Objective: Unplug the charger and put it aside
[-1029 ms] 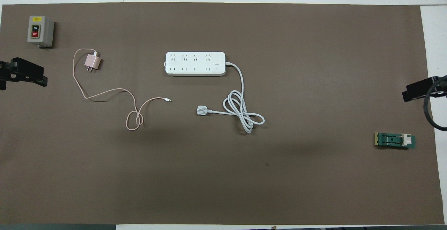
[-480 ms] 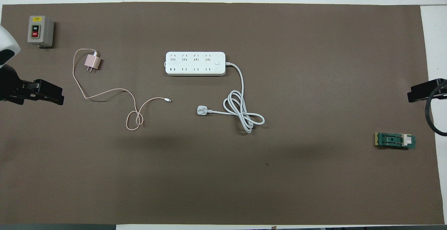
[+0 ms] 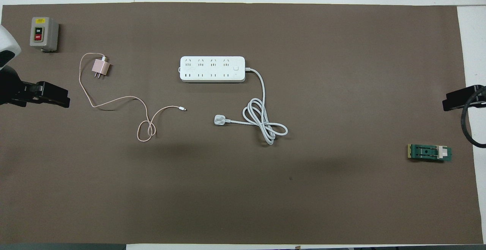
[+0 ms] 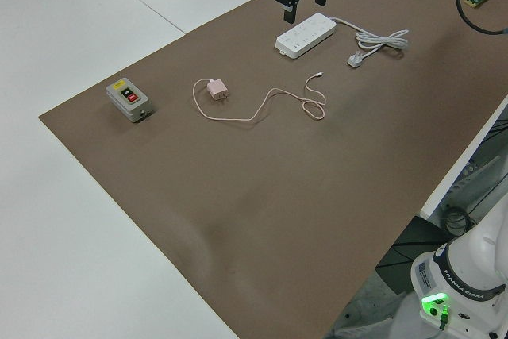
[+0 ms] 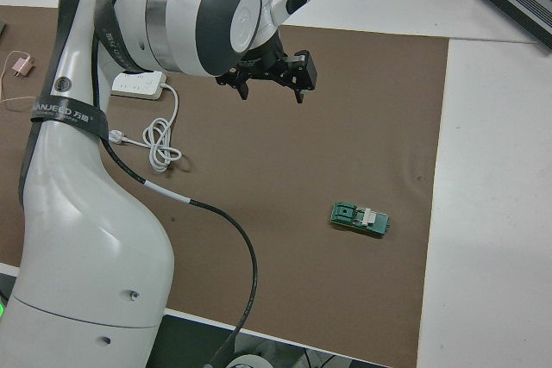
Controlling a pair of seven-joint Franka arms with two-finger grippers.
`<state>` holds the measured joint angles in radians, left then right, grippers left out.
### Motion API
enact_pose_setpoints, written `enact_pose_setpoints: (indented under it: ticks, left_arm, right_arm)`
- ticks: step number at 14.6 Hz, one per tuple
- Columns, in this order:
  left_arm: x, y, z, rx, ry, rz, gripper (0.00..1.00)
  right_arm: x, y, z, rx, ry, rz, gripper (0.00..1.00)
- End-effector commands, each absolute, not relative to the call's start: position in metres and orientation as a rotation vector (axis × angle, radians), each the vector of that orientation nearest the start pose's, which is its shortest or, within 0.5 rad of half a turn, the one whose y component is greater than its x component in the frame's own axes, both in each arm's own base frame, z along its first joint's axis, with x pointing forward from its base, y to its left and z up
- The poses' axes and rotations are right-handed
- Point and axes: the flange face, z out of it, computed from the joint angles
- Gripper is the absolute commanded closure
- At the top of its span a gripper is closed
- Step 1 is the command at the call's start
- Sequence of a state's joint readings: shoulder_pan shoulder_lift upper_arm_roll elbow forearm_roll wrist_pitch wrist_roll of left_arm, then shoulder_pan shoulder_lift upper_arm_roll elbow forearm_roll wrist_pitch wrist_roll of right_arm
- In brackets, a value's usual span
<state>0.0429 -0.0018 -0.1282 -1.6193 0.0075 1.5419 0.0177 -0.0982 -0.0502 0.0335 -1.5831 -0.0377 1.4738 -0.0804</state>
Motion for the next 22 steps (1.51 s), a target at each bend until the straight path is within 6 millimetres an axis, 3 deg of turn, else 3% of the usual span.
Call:
enact_pose_setpoints:
  ticks: [1,6,8,22]
  left_arm:
    - [0.540,-0.047,0.600,-3.125,0.185,0.077,0.00]
    - [0.544,-0.050,0.598,-3.126,0.187,0.074,0.00]
    - [0.543,-0.059,0.598,-3.125,0.214,0.074,0.00]
    - [0.542,-0.063,0.600,-3.125,0.211,0.069,0.00]
  right_arm:
    - [0.521,-0.035,0.637,-3.181,-0.001,0.082,0.00]
    - [0.519,-0.034,0.636,-3.181,-0.006,0.090,0.00]
    - [0.520,-0.034,0.635,-3.181,-0.006,0.092,0.00]
    - [0.520,-0.034,0.636,-3.181,-0.006,0.090,0.00]
